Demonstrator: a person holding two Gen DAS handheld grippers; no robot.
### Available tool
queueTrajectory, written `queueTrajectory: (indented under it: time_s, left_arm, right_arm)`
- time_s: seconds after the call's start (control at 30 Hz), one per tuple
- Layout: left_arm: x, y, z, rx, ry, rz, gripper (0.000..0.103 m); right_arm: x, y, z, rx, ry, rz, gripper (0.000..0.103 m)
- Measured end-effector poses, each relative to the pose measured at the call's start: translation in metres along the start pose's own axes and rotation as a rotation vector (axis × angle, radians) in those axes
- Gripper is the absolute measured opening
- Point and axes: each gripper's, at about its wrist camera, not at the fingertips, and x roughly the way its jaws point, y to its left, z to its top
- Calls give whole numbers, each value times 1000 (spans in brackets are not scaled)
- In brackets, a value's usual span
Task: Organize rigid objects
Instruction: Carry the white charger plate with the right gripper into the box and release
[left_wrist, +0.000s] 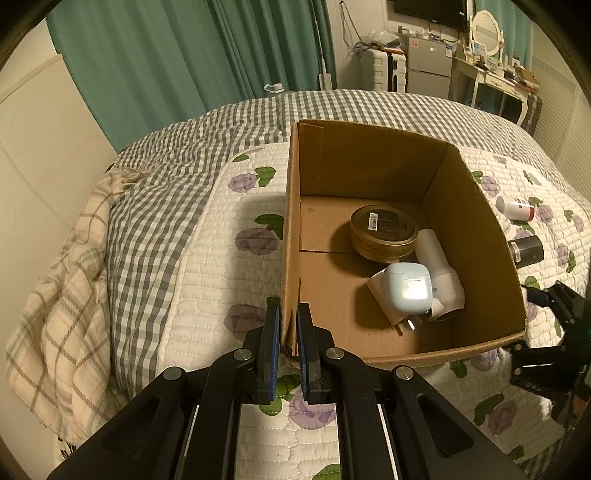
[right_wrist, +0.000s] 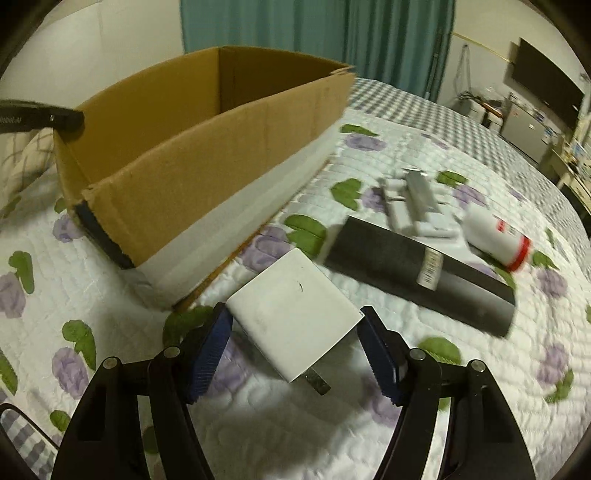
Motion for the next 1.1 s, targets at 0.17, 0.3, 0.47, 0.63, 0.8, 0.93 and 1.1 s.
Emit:
queueTrajectory:
  time_s: [0.17,0.3,0.47,0.63,0.8,0.93,1.1]
  left_arm:
    - [0,-1,0,5,-1,-4,8]
    - [-1,-1,0,4,-1,-6,8]
    - [0,-1,0,5,-2,-7,8]
    - [0,-2,0,6,-4,-7,8]
    - [0,-3,0,3,-5,-13,8]
    - [0,-3,0,2,-8,-16,8]
    - [0,-3,-1,6,-13,-20,8]
  right_arm:
    - [-26,-10,4,45,-18,-41,70]
    - [-54,-16,22,45,-64,-80,70]
    - [-93,-19,57,31,-133,-106,70]
    - [-116,-14,101,8,-203,-96,70]
    - [-117,11,131,-40,-240,-70,70]
    - [-98,37,148,-66,-233,-24,70]
    - [-58,57,155,-78,-173,3,69]
